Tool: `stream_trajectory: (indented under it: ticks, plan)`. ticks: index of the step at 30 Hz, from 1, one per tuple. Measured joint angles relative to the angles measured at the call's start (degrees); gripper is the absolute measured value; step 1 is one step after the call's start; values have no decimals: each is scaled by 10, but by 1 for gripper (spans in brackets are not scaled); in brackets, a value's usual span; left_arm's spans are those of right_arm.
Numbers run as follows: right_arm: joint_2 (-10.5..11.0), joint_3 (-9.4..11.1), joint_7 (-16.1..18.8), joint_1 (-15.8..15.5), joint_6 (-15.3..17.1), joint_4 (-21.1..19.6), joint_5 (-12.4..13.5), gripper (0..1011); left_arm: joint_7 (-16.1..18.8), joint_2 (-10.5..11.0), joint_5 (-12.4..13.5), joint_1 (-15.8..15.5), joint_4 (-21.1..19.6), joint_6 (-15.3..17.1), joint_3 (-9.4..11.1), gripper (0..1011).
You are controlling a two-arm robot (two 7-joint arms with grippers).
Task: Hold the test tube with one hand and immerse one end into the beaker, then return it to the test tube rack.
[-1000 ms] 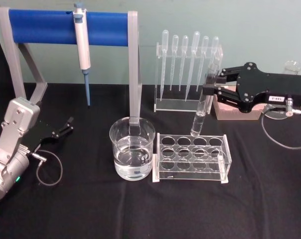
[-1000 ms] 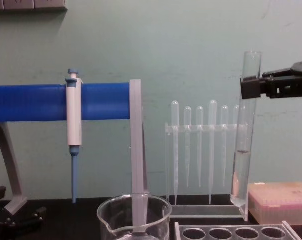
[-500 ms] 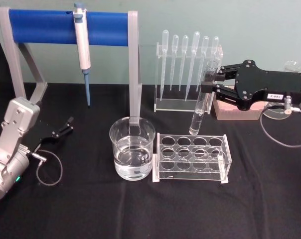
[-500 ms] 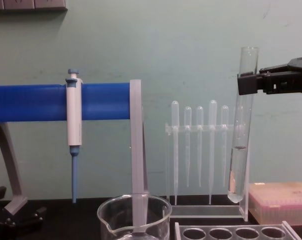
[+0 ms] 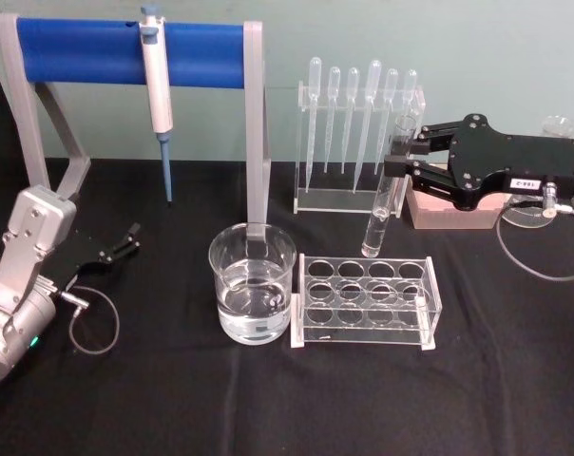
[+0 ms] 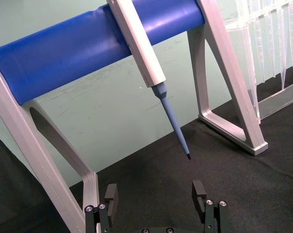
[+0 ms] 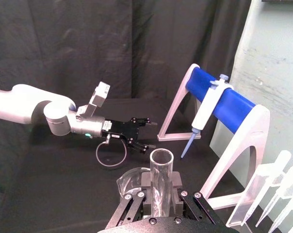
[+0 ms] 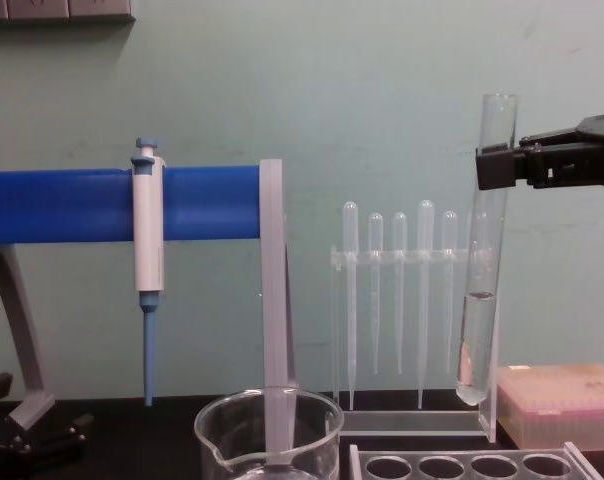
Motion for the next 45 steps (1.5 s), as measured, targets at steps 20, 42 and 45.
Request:
stream_trajectory:
  ticks: [20,42,45]
  plan:
    - [0,0,0,0,0,0,0,242,0,0,0,0,0,0,0,1000]
    - [0,0,0,0,0,0,0,242,0,0,0,0,0,0,0,1000]
    - [0,0,0,0,0,0,0,242,0,0,0,0,0,0,0,1000]
